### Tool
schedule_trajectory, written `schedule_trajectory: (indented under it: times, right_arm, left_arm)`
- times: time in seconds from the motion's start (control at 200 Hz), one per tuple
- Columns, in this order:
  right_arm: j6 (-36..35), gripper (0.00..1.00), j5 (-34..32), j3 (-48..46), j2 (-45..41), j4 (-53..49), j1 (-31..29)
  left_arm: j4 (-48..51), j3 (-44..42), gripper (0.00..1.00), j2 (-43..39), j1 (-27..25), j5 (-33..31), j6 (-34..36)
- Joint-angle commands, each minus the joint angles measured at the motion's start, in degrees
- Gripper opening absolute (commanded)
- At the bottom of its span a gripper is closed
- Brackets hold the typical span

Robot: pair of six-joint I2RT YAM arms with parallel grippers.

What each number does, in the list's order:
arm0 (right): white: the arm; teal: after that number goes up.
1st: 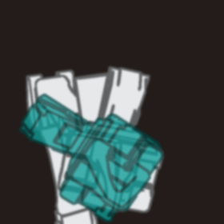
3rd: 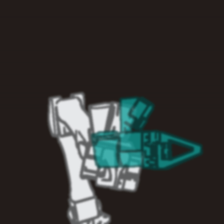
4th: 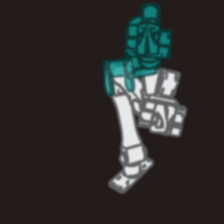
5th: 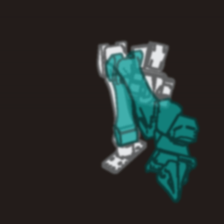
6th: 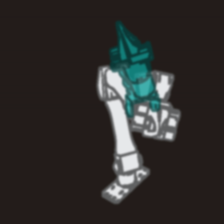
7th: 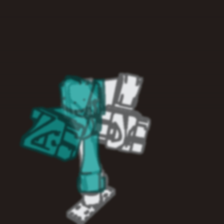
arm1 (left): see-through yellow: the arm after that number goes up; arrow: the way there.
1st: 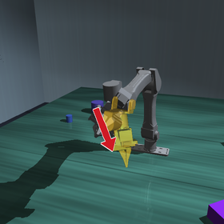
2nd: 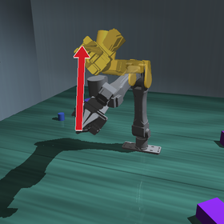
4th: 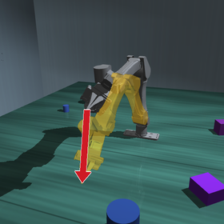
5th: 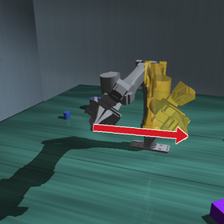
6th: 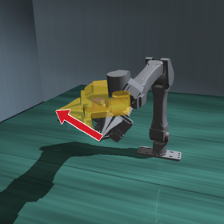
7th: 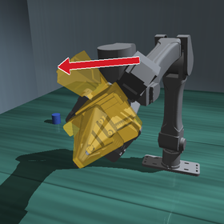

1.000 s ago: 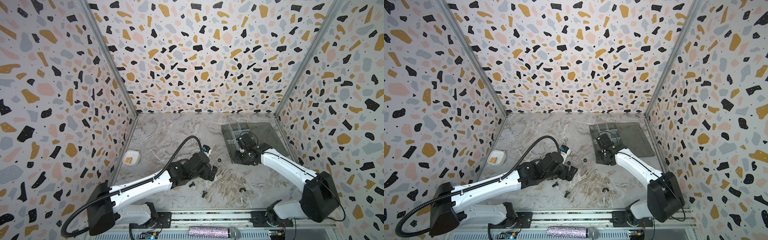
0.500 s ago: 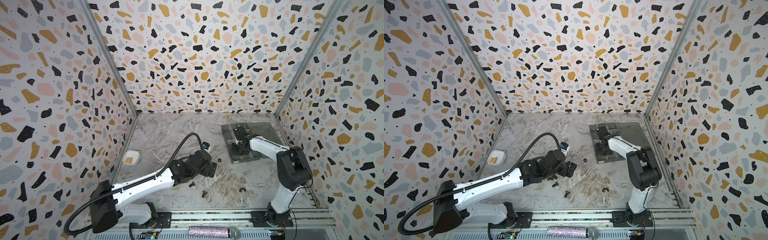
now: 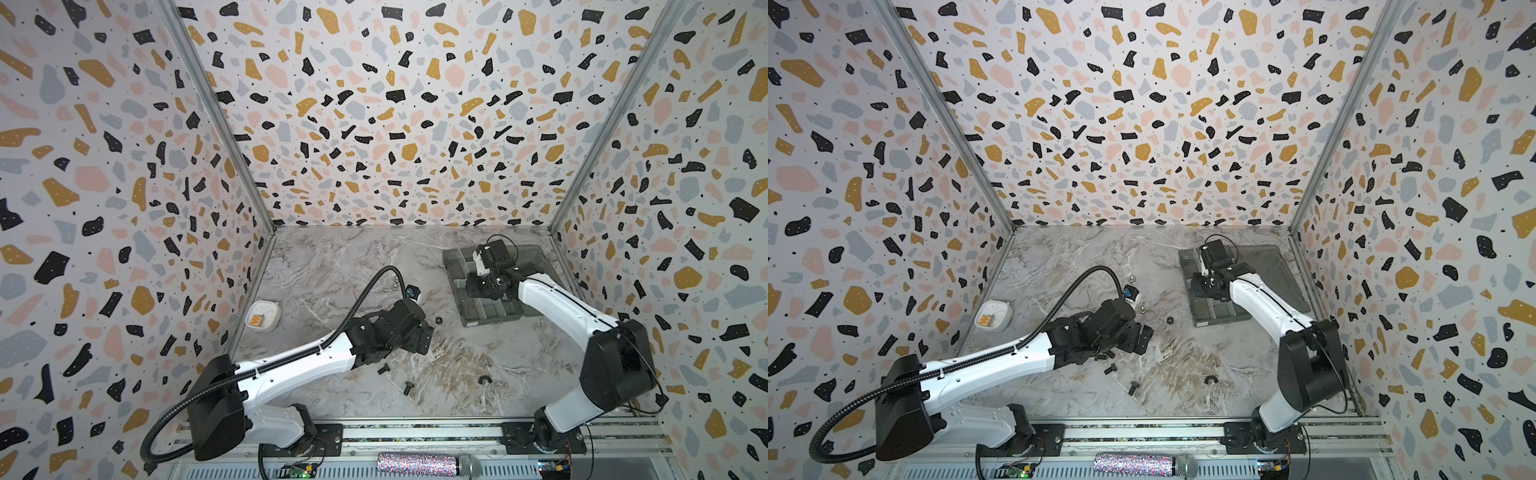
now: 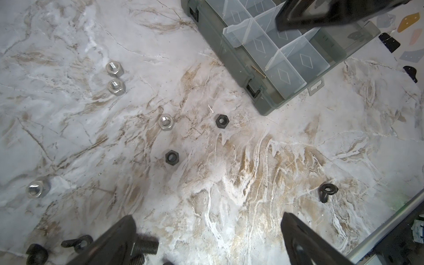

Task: Sort the screws and nuts into containers

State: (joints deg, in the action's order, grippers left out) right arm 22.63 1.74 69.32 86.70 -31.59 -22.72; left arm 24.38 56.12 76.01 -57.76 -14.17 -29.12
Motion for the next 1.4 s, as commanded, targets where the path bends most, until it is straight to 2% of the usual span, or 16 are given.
schedule_trajectory:
  times: [0.0, 0.13, 0.22, 0.35, 0.385, 0.456, 0.786, 0.856, 1.021, 1.136, 1.397]
  right_arm:
    - [-0.46, 0.42, -2.36, -4.35, -7.15, -5.84, -0.12]
    - [1.03, 0.56, -4.99, -13.05, -16.62, -8.22, 0.92]
    - [1.7, 0.75, -4.82, -17.03, -22.97, -9.61, 3.63]
    - [0.51, 0.78, -2.73, -19.04, -29.84, -12.06, 8.52]
    - [0.21, 0.84, -2.71, -19.2, -30.99, -12.7, 9.63]
    - [-0.47, 0.85, -1.91, -19.32, -32.73, -13.45, 11.7]
    - [-4.7, 0.85, 4.53, -17.96, -35.49, -15.03, 18.08]
    - [-3.91, 0.82, 6.54, -18.97, -36.39, -14.79, 18.26]
    - [1.02, 0.65, 14.32, -24.08, -39.55, -13.5, 17.68]
    - [4.53, 0.58, 12.77, -27.42, -41.48, -15.27, 14.2]
    - [17.57, 0.57, 6.9, -29.42, -45.25, -22.55, -0.02]
  left_arm:
    - [1.1, 0.83, 0.99, 1.08, -1.89, -0.52, 0.85]
    - [-0.72, 0.72, 0.99, 2.8, -6.49, -1.39, 1.12]
    - [-3.23, 0.46, 0.99, 5.16, -10.04, -1.34, 2.01]
    - [-5.9, 1.45, 0.97, 10.25, -14.3, -0.82, 2.5]
    - [-6.46, 2.0, 0.96, 11.73, -15.25, -0.57, 2.56]
    - [-7.68, 3.25, 0.94, 14.4, -17.01, 0.1, 3.18]
    - [-8.15, 11.64, 0.89, 24.78, -20.47, 1.17, 5.3]
    - [-7.84, 11.7, 0.89, 24.28, -20.47, -0.22, 4.96]
    - [-5.87, 9.16, 0.92, 18.88, -20.38, -5.17, 2.82]
    - [-6.38, 5.67, 0.94, 13.66, -20.29, -6.33, 1.81]
    - [-6.1, -0.29, 0.98, 2.93, -19.53, -8.26, 0.78]
